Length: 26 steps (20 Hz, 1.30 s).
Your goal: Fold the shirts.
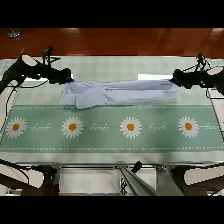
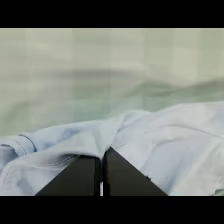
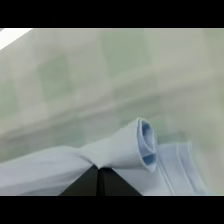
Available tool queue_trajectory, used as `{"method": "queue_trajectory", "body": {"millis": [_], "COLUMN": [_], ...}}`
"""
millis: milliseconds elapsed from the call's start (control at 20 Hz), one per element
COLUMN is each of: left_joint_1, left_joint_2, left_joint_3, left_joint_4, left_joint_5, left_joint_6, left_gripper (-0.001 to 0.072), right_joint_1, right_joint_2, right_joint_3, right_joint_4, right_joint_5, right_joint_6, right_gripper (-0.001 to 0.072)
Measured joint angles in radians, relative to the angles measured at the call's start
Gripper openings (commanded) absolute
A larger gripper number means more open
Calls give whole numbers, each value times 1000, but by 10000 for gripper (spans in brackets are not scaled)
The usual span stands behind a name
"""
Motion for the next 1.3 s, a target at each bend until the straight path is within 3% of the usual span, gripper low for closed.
{"method": "queue_trajectory", "body": {"millis": [50,150,200,350,400,450,500,700,950,1000,1050,1150,1200,1250,1300], "left_joint_1": [1,5,8,22,27,33,37,41,24,19,12,-5,-16,-28,-42], "left_joint_2": [-8,-15,-17,-15,-11,-6,4,77,163,171,176,184,186,187,189], "left_joint_3": [2,6,7,9,9,9,9,9,9,10,9,10,10,10,10], "left_joint_4": [4,10,11,16,16,17,17,-8,-31,-42,-48,-64,-65,-73,-80], "left_joint_5": [-29,-85,-111,-198,-227,-254,-277,-301,-278,-271,-266,-243,-232,-210,-191], "left_joint_6": [0,0,0,0,0,0,0,14,37,38,40,42,42,42,42], "left_gripper": [122,369,470,490,490,490,490,490,488,476,419,419,415,311,184], "right_joint_1": [0,0,0,-1,-3,-6,-14,-99,-204,-207,-205,-185,-171,-154,-141], "right_joint_2": [-3,-6,-8,-5,2,12,25,68,16,-2,-17,-43,-51,-58,-60], "right_joint_3": [0,0,0,0,0,0,0,0,0,0,0,0,0,0,0], "right_joint_4": [-26,-82,-105,-159,-174,-188,-204,-211,-87,-60,-37,3,18,28,37], "right_joint_5": [19,55,72,127,144,154,162,173,285,303,319,331,331,329,327], "right_joint_6": [0,1,1,-8,-12,-16,-15,22,23,23,23,23,22,22,22], "right_gripper": [21,62,203,401,517,574,586,587,586,586,581,532,333,143,35]}}
